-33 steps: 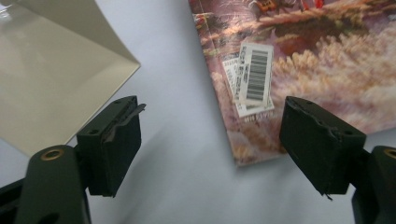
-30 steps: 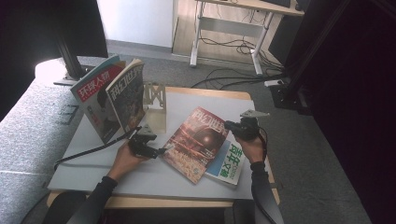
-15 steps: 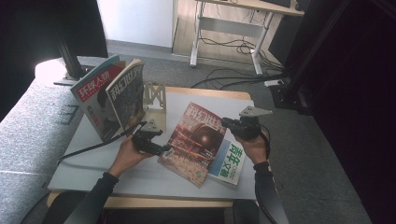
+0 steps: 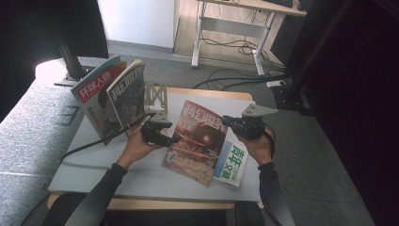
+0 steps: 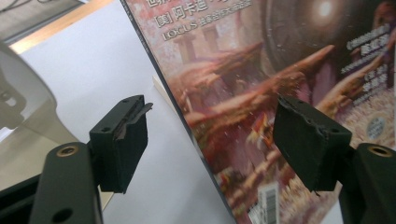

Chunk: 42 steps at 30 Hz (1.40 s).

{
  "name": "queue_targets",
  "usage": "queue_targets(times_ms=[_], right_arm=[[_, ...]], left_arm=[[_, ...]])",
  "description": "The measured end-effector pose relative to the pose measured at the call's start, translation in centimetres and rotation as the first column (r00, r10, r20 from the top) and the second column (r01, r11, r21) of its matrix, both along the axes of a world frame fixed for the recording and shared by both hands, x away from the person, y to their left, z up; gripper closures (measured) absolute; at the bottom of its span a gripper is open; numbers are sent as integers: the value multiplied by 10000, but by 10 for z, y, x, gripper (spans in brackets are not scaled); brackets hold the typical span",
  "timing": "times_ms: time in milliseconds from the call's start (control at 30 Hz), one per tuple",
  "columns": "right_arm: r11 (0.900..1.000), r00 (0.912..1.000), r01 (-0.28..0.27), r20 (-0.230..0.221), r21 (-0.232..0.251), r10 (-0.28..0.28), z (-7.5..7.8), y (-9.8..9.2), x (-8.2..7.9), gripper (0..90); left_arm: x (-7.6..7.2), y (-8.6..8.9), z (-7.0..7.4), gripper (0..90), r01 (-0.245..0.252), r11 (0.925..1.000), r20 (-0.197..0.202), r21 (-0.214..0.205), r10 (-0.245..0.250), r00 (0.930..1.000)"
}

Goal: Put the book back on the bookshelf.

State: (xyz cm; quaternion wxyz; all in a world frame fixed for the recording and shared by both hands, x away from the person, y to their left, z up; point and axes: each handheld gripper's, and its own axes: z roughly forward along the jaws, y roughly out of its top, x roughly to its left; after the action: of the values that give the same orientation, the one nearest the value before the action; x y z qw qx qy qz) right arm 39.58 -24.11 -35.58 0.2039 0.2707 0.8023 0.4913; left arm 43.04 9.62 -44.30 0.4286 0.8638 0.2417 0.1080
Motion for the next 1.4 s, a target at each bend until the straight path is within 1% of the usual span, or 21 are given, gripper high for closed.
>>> queue_targets(times_ms=[100,133,233,333,400,433,500,567,667,767,900,967,1033,1267,1400], right_arm=[[9999,9999,-99,98,-12,99,1,0,-1,815],[9999,9998,-131,130,8,131,1,0,-2,815],[9998,9997,-198,158,49,197,1,-1,-2,815],[9995,9992,-319,263,64,317,1,-1,-4,815],[9994,9989,-343,330,54,341,1,-1,-5,814],[9993,9987,-371,346,35,369,1,-1,-5,814],[9991,9983,-433,390,17,432,2,-1,-6,814],[9989,9980,-472,433,36,470,2,-1,-7,813],[9987,9977,-502,463,128,496,1,-3,-9,813],[9990,9980,-420,474,169,411,0,-4,-9,813],[9991,9982,-372,475,190,363,0,-4,-9,813],[9992,9981,-369,496,182,360,0,-4,-9,813],[9991,9979,-388,518,141,381,1,-3,-10,813],[9992,9970,-396,659,2,395,6,1,-12,805],[9994,9974,-337,638,97,330,6,1,-11,787]], left_arm=[[7,-3,-5,277,37,10000,-196,87,-35,9998],[10,-4,-6,282,119,9998,-285,140,-115,9995],[13,-7,-10,296,274,9996,-524,42,-272,9983],[16,-9,-10,319,551,9984,-777,-149,-561,9954],[15,-10,-10,394,793,9965,-865,-259,-813,9929],[14,-10,-9,430,838,9963,-841,-201,-852,9928],[13,-9,-8,445,800,9967,-893,-156,-810,9927],[14,-7,-6,484,830,9964,-1011,-199,-846,9913],[11,-2,-2,555,900,9953,-962,-370,-932,9910],[6,4,2,645,1101,9926,-799,-509,-1139,9903],[-1,9,6,727,1342,9894,-622,-563,-1376,9885],[-4,12,7,757,1503,9865,-636,-650,-1545,9859],[-7,16,8,790,1726,9817,-591,-810,-1776,9823],[-18,28,8,823,2002,9705,-475,-1340,-2081,9770],[-25,32,10,832,2134,9685,-341,-1288,-2194,9750]])
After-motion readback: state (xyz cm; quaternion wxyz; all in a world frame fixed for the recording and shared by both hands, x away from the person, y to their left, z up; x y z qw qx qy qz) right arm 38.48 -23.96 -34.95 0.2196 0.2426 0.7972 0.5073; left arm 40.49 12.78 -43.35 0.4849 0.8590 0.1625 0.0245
